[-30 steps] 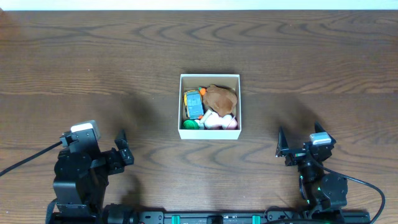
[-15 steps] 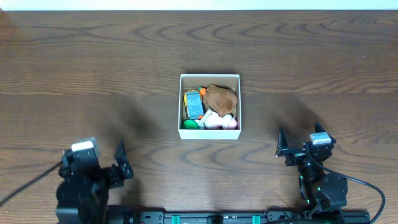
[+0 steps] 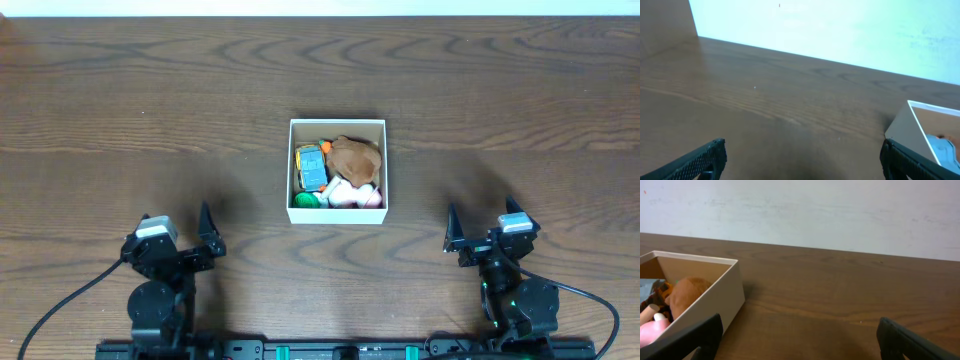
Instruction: Pack container
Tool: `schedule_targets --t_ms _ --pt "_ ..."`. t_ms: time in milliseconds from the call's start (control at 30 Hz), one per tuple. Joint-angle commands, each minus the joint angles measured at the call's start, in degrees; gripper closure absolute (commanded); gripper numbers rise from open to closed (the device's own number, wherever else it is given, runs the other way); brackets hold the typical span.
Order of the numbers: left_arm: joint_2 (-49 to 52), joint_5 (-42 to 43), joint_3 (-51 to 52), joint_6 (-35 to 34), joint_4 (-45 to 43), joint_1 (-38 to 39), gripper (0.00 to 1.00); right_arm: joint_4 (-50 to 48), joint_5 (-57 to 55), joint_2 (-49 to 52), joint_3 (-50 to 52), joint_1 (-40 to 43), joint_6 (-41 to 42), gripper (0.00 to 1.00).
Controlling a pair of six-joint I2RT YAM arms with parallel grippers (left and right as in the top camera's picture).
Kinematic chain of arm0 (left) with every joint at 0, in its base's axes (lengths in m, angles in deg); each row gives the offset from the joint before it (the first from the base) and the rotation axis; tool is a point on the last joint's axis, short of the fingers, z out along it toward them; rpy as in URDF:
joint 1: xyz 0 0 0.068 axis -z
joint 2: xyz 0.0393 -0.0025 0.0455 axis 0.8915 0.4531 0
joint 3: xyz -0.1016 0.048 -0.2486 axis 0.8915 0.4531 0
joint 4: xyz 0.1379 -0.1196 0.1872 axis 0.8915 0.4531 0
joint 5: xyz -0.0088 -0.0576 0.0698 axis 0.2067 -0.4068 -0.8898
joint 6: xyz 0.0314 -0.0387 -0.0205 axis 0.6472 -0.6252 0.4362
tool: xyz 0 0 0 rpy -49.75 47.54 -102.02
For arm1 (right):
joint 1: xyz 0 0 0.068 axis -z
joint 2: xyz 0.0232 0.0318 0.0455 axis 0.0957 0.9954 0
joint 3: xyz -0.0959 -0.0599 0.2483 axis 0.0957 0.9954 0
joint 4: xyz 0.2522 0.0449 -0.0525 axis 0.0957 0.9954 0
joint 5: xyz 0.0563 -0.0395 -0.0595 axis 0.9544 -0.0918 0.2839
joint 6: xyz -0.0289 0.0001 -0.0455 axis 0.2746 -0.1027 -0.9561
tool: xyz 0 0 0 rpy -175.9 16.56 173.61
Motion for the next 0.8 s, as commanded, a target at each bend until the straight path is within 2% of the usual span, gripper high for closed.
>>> schedule_targets --t_ms 0,200,467,567,767 --pt "-0.6 0.2 4.2 0.7 -4.5 -0.7 0.02 0.1 0.7 -0.3 0.2 0.5 -0.4 0.01" --pt "-0.6 0.2 8.9 0.1 -7.5 -1.3 0.02 0.1 0.7 -0.3 0.2 0.5 -0.4 0.01" --pt "-0.6 0.4 9.2 0.1 -8.3 -2.2 0.02 0.1 0.7 -0.3 0.2 0.5 -0.4 0.01" --pt "-0.6 1.3 10.6 -0.2 -12.0 -2.2 0.02 0.1 0.7 -0.3 0.2 0.5 -0.4 0.01" --pt "-0.6 2.3 10.6 -0.1 -10.8 -2.2 0.02 0.1 0.7 -0.3 0.2 0.5 -0.4 0.01"
